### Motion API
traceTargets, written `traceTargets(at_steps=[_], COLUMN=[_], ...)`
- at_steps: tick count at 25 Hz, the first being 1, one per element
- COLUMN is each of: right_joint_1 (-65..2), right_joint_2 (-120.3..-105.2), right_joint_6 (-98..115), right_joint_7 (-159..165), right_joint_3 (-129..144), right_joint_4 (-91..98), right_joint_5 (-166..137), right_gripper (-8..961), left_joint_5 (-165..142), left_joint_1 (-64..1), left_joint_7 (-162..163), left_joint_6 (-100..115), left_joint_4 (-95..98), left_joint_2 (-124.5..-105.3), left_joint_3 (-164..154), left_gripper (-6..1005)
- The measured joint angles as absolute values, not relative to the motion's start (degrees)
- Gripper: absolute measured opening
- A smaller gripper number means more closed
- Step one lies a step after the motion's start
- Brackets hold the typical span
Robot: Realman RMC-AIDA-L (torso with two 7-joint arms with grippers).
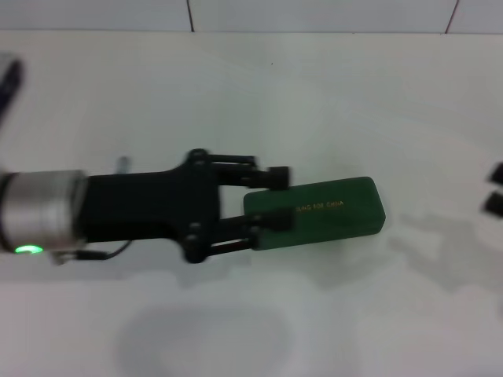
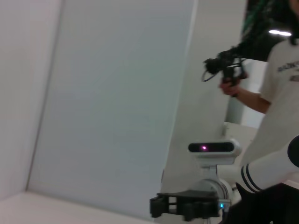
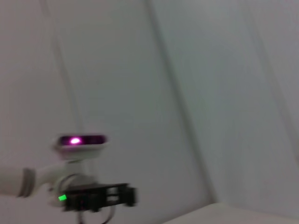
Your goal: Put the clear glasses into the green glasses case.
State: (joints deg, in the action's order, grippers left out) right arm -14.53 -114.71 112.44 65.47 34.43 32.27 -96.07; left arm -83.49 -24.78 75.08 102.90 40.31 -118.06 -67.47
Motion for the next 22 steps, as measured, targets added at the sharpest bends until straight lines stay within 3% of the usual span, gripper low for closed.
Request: traceTargets(at_steps=[2, 5, 14, 19, 22], right_joint_1=[-16.1, -18.4, -24.3, -25.9, -27.1], right_joint_2=[-114.86, -115.17, -115.93, -116.04, -116.03], right_joint_6=[112.4, 112.4, 112.6, 111.3, 109.8], right_joint_7=[65.5, 65.6, 67.7, 68.4, 68.4], right_joint_3=[38.6, 43.0, 48.2, 50.4, 51.3], right_joint_4=[31.9, 31.8, 31.2, 30.8, 29.9], right_joint_5=[-96.1, -95.7, -95.7, -95.7, -95.7], right_gripper=[243, 367, 754, 872, 871], left_joint_5=[-83.4, -83.0, -86.8, -90.0, -91.6], left_joint_1=[-22.3, -20.1, -18.1, -18.4, -18.9], left_joint_7=[78.6, 79.5, 78.9, 78.4, 78.6], left_joint_6=[103.8, 105.9, 108.0, 107.7, 107.7], left_joint_4=[42.4, 42.7, 41.5, 41.4, 41.3], left_joint_2=[-116.76, -115.44, -114.64, -114.61, -114.6], left_joint_3=[-67.4, -66.7, -66.0, -64.3, -63.0], left_gripper=[342, 443, 851, 886, 893])
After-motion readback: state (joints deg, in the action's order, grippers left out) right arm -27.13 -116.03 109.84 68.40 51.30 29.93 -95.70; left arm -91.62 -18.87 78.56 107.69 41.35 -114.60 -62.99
